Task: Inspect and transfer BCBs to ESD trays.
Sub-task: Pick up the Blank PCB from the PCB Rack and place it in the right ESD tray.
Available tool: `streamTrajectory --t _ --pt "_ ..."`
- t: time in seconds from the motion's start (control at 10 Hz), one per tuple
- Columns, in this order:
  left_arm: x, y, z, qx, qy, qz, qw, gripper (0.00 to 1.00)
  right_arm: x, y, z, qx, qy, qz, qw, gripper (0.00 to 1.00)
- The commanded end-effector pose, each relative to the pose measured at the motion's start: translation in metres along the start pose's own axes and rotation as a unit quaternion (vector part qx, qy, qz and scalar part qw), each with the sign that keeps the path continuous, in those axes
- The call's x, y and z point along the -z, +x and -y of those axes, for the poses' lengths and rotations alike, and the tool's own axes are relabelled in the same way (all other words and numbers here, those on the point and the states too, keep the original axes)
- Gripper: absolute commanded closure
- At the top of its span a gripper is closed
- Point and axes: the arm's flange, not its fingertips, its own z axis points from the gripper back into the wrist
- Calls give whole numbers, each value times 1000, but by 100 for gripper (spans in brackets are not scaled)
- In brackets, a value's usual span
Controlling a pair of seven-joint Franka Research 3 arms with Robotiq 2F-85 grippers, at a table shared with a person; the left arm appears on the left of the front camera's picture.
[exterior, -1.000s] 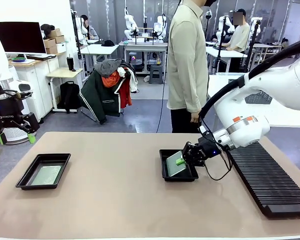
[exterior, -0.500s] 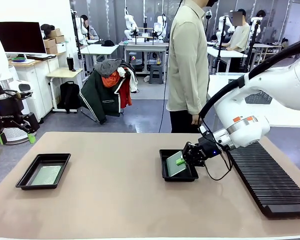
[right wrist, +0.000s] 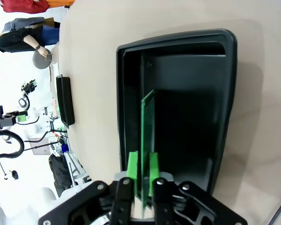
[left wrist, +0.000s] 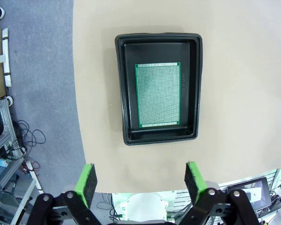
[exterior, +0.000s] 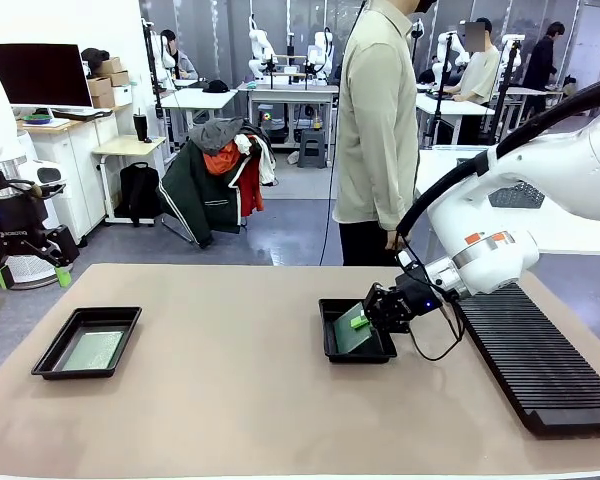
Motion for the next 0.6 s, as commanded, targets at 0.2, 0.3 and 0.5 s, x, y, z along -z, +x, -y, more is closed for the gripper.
streamTrajectory --t 0.2,0.3,0.5 --pt "1 0 -1 0 0 1 1000 0 5 -4 -36 15 -85 2 996 64" --pt "1 0 -1 0 0 1 1000 0 3 -6 -44 13 -102 4 995 60" --pt "1 0 -1 0 0 1 1000 0 1 -6 -61 19 -152 9 988 47"
